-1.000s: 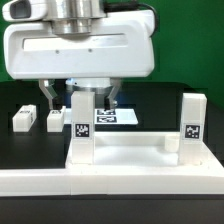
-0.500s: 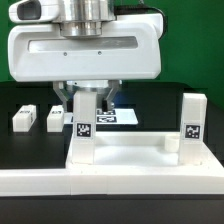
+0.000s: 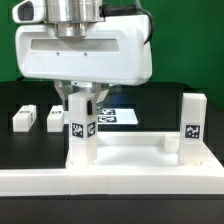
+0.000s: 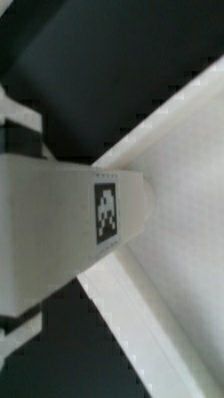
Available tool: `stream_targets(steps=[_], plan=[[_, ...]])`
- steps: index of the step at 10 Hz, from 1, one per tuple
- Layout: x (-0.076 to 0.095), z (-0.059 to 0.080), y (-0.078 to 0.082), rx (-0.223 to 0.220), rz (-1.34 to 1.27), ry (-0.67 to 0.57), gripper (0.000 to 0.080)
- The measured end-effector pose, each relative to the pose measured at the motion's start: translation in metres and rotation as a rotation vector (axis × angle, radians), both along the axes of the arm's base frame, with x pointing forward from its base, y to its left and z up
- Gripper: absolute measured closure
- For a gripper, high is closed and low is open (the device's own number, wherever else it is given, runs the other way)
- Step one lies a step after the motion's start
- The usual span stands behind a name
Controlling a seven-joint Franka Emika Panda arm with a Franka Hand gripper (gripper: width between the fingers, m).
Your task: Assemble desk
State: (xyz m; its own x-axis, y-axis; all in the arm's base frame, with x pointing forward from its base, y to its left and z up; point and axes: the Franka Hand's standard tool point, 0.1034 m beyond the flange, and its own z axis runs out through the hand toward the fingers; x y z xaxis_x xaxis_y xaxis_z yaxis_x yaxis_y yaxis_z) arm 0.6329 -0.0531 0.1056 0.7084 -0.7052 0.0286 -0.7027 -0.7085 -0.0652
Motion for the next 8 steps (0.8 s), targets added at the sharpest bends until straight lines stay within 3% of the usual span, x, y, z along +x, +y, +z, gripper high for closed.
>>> stream_targets(steps=[4, 8], plan=[[0.0010, 0.0008, -0.0016, 0.121, -0.637, 0.065, 0.0508], [0.0003, -0.0003, 0.0000, 0.145, -0.853, 0.081, 0.0508]])
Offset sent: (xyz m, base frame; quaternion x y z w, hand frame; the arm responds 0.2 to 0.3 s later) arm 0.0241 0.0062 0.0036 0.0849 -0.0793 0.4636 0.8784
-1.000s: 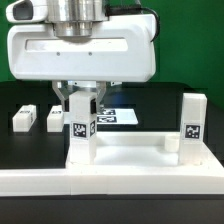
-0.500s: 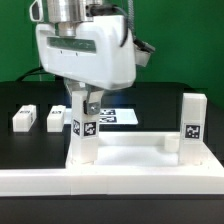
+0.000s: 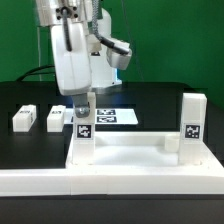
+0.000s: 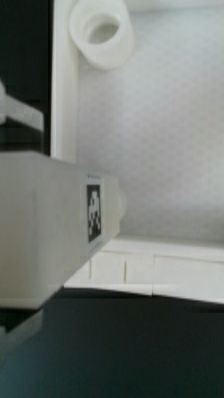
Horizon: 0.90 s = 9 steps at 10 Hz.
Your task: Assemble desk
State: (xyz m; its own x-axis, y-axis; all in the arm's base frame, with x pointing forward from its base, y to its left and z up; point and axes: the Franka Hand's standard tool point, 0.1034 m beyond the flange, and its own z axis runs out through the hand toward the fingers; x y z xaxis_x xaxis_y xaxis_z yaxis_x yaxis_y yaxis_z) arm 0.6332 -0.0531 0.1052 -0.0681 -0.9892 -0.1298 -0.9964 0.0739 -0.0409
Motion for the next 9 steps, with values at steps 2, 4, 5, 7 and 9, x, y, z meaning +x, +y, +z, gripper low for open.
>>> stream_targets(steps=[2, 4, 5, 7, 9], plan=[[0.0009, 0.0004, 0.0005, 0.004, -0.085, 0.007, 0.0508], [0.0002, 0.0003, 0.0005, -0.007, 0.027, 0.000, 0.0507], [-0.0001, 0.0011, 0.0013, -0.023, 0.181, -0.008, 0.0322], [0.0013, 0.0021, 0.0062, -0.058, 0.475, -0.029, 0.0190], [0.0012, 0.0020, 0.0045, -0.061, 0.568, -0.040, 0.0152]])
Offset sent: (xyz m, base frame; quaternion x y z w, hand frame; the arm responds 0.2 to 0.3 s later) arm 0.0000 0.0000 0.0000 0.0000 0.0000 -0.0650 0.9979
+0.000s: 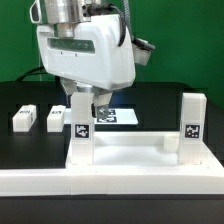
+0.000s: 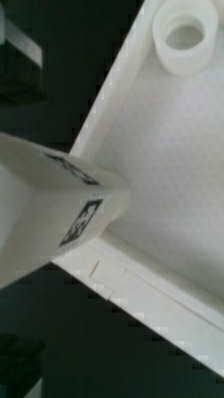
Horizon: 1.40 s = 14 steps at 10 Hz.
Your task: Assemble desk
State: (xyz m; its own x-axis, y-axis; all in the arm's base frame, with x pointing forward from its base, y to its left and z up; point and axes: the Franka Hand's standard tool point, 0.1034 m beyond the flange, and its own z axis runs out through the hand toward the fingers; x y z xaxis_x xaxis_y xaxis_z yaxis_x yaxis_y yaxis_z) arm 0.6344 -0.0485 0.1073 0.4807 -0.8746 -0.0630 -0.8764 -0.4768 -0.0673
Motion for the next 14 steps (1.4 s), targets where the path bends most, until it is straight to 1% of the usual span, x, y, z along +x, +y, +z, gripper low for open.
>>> stream_targets(steps=[2, 3, 4, 5, 6, 9, 10, 11, 14], plan=[[0.0000, 0.0000, -0.0003, -0.006, 0.172, -0.015, 0.0150], [0.0001, 0.0000, -0.0004, -0.016, 0.291, -0.023, 0.0150], [0.0004, -0.0006, 0.0015, -0.050, 0.523, -0.031, 0.0150], [-0.0003, -0.0011, 0.0048, -0.051, 0.642, -0.038, 0.0150], [-0.0021, -0.0011, -0.0003, -0.052, 0.722, -0.042, 0.0150], [-0.0022, -0.0019, 0.0004, -0.051, 0.696, -0.040, 0.0165], [-0.0022, -0.0019, 0.0006, -0.050, 0.673, -0.039, 0.0337], [-0.0027, -0.0021, -0.0002, -0.048, 0.592, -0.031, 0.0510], [-0.0033, -0.0027, -0.0014, -0.044, 0.391, -0.016, 0.0510]])
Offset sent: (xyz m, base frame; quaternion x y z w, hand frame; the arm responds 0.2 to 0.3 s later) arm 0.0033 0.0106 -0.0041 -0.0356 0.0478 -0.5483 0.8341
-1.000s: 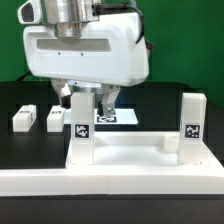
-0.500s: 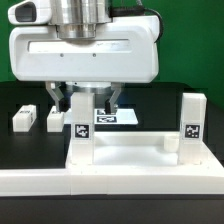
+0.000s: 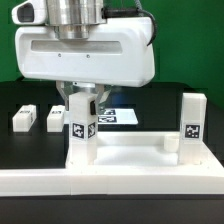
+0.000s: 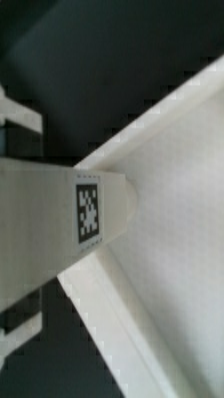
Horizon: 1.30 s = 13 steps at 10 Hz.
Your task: Assemble desk
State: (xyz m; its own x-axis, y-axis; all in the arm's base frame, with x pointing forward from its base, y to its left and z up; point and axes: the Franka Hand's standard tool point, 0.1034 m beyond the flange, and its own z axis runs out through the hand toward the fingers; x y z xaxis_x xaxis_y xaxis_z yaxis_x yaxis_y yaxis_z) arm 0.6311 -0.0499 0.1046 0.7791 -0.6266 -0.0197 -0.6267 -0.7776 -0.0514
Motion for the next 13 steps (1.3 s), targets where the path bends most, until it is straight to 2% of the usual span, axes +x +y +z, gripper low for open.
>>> stream_targets(steps=[4, 8, 13], plan=[[0.0017, 0.0006, 0.0040, 0.013, -0.583, 0.029, 0.0510], [0.0055, 0.0016, 0.0016, 0.080, -1.064, 0.036, 0.0509], [0.0043, 0.0003, -0.0004, 0.078, -1.236, 0.040, 0.0508]])
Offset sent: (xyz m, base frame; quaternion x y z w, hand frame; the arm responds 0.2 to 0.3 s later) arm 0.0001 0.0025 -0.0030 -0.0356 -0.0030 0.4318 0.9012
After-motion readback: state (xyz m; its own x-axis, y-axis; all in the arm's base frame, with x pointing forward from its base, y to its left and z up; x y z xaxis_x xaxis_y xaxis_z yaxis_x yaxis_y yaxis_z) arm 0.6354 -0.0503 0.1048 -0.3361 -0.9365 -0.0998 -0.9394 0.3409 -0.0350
